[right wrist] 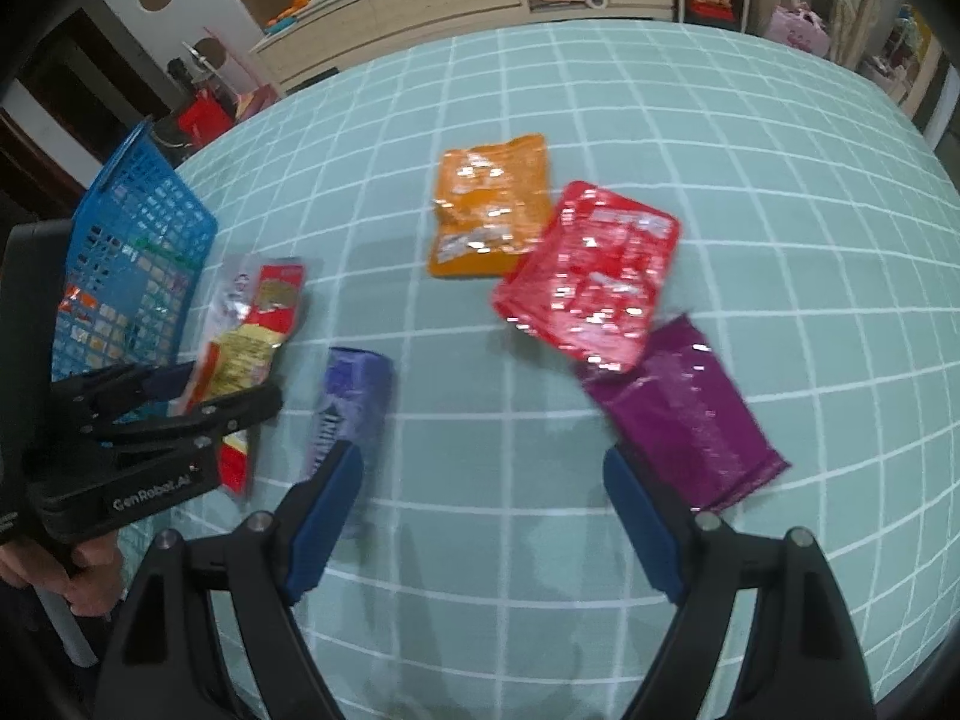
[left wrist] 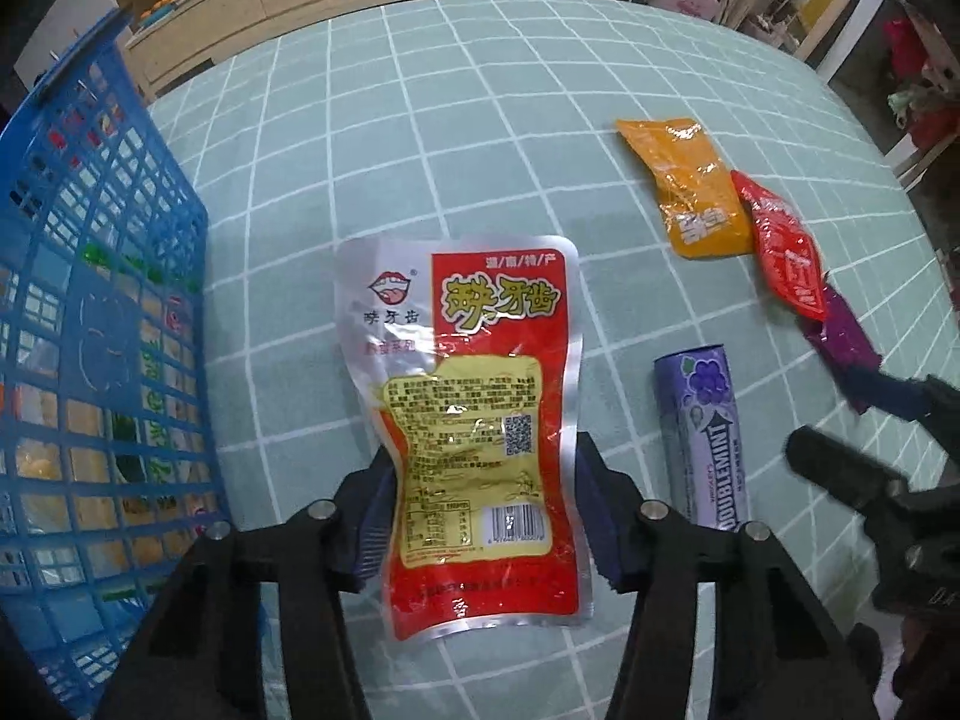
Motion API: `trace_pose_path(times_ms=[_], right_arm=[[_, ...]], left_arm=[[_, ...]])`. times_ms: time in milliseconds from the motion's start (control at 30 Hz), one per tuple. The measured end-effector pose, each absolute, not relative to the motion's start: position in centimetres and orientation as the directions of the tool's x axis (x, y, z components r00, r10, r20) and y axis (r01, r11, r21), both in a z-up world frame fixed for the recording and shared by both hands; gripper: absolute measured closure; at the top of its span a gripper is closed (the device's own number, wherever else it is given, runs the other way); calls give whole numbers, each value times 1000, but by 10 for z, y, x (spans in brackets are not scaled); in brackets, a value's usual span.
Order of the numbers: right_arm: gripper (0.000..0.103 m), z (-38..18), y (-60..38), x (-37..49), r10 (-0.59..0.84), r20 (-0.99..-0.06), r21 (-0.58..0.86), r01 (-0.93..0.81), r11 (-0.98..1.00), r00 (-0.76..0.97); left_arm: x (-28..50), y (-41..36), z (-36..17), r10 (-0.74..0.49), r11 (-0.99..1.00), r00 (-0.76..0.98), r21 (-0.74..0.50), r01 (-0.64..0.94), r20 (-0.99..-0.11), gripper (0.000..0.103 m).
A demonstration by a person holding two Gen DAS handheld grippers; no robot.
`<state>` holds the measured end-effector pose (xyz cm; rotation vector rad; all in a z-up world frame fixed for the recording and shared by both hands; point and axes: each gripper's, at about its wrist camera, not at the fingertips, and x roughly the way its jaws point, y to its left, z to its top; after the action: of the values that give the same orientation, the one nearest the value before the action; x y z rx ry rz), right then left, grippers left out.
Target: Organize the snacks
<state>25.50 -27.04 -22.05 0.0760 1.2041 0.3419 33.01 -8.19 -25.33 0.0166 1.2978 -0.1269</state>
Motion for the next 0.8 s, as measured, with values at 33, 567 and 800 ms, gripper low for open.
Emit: trace_pose_path(times_ms=[33, 567, 800], right_arm=[[17, -221, -267, 255, 300, -903, 237, -227, 945, 307], [35, -234, -211, 276, 279, -931, 210, -280, 937, 237], [39, -235, -198, 286, 255, -942, 184, -299, 936, 218]], left_arm=[[325, -80, -250, -90, 993, 270, -66, 99, -959, 60], [307, -59, -233, -123, 991, 302, -99, 94, -945, 71], [308, -58, -234, -137, 989, 296, -115, 88, -945, 71]])
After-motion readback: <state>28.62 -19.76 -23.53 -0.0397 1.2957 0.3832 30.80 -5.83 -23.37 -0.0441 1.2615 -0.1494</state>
